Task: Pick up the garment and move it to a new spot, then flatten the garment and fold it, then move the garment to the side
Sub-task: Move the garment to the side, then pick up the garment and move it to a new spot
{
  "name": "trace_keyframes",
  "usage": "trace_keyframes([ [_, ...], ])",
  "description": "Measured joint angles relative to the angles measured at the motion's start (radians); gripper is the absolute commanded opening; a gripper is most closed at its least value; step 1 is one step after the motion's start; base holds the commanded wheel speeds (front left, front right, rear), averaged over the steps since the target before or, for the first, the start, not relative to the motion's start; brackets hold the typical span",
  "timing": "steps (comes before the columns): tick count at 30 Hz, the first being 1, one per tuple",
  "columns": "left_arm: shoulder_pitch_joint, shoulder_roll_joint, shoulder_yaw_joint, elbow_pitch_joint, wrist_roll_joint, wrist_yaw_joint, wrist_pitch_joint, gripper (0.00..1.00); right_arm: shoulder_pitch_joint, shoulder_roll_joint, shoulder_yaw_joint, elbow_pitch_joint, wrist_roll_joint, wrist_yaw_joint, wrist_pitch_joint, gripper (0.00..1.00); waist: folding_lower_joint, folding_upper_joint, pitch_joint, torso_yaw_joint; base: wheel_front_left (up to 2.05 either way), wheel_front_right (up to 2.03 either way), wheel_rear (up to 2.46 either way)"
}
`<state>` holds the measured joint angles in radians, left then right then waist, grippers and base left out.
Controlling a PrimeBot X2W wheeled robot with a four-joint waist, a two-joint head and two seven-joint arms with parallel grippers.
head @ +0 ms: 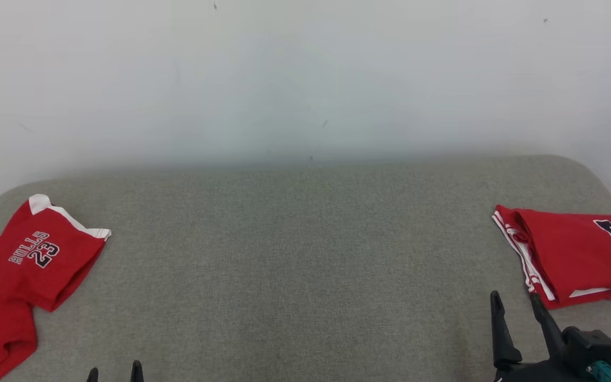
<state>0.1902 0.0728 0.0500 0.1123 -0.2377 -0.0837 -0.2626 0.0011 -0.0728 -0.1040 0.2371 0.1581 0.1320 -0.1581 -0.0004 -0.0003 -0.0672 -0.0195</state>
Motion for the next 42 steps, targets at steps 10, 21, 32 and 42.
trace_keyframes([
  [10, 0.017, -0.011, 0.014, 0.039, 0.020, -0.021, 0.000, 1.00, 0.050, 0.020, 0.018, -0.026, 0.007, 0.000, 0.035, 1.00, 0.0003, 0.0002, -0.048, 0.025, 0.00, 0.00, 0.00],
  [21, 0.021, -0.015, 0.019, 0.046, 0.026, -0.035, 0.000, 1.00, 0.060, 0.021, 0.016, -0.033, 0.019, 0.000, 0.042, 1.00, 0.0004, 0.0003, -0.047, 0.010, 0.00, 0.00, 0.00],
  [32, 0.020, -0.013, 0.037, 0.047, 0.045, -0.040, 0.000, 1.00, 0.063, 0.021, 0.021, -0.016, 0.040, 0.000, 0.032, 1.00, 0.0004, 0.0003, -0.050, 0.048, 0.00, 0.00, 0.00],
  [42, 0.028, 0.023, 0.051, 0.046, 0.052, -0.040, 0.000, 1.00, 0.072, 0.021, 0.070, 0.019, 0.080, 0.000, 0.008, 1.00, 0.0004, 0.0003, -0.063, 0.190, 0.00, 0.00, 0.00],
])
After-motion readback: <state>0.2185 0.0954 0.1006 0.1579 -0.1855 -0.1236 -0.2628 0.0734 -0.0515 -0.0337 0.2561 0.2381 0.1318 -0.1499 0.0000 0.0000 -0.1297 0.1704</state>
